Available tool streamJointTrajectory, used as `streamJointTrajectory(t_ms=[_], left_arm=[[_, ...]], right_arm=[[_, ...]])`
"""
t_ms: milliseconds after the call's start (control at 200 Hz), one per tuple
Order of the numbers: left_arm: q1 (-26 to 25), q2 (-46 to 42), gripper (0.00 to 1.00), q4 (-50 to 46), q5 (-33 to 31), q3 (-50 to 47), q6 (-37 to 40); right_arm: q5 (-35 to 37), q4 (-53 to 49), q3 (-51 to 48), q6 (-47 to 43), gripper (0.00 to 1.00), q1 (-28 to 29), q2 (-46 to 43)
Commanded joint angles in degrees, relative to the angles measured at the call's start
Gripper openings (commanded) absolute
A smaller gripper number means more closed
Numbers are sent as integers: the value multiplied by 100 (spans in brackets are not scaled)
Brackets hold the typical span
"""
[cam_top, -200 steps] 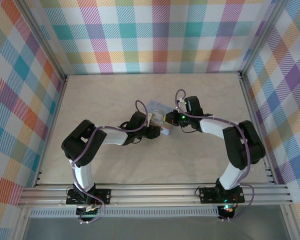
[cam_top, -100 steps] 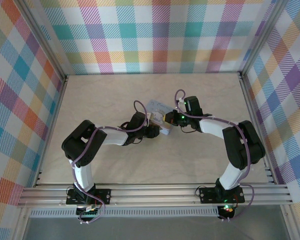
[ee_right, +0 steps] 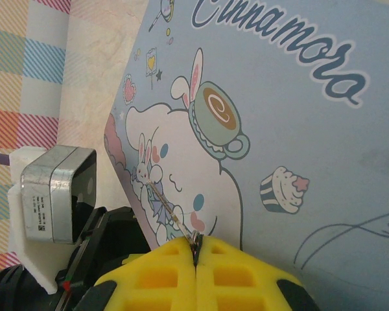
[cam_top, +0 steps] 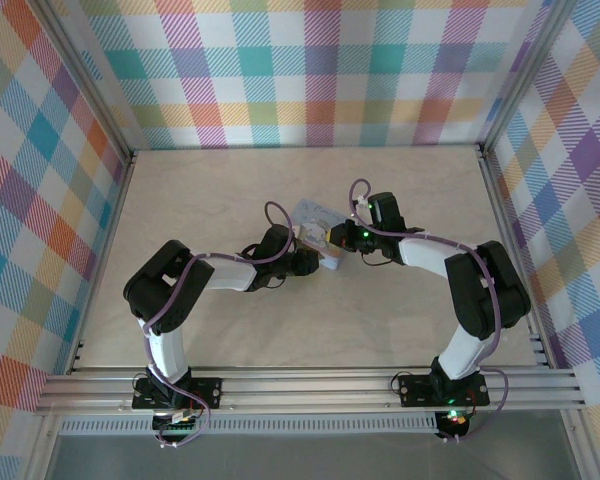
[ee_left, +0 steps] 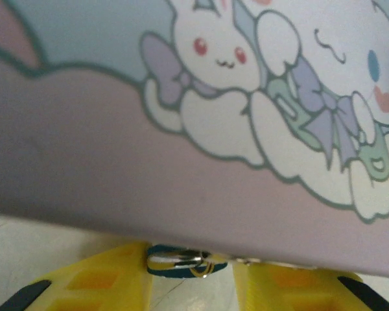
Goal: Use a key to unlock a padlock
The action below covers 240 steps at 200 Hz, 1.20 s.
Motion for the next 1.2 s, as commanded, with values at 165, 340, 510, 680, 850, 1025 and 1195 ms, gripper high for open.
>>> streamJointTrajectory(t_ms=[165, 340, 510, 680, 850, 1025, 1195], left_arm=[[-20, -150, 38, 207, -445, 144, -402], [-19, -123, 37, 203, -618, 160, -565], [-17, -60, 36, 247, -566, 238, -585], [-21, 36, 33, 265, -464, 323, -564], [-14, 4, 33, 107, -630, 323, -445], [29, -373, 38, -208, -991, 139, 73], [186, -724, 43, -210, -987, -134, 473]], right_arm=[[50, -292, -138, -2, 0, 103, -7], [63, -289, -154, 11, 0, 121, 5], [60, -274, -141, 29, 0, 147, 40], [50, -275, -136, 33, 0, 152, 25], [75, -325, -119, -1, 0, 155, 5], [129, -374, -110, -63, 0, 148, 8], [100, -408, -21, -104, 0, 148, 1]])
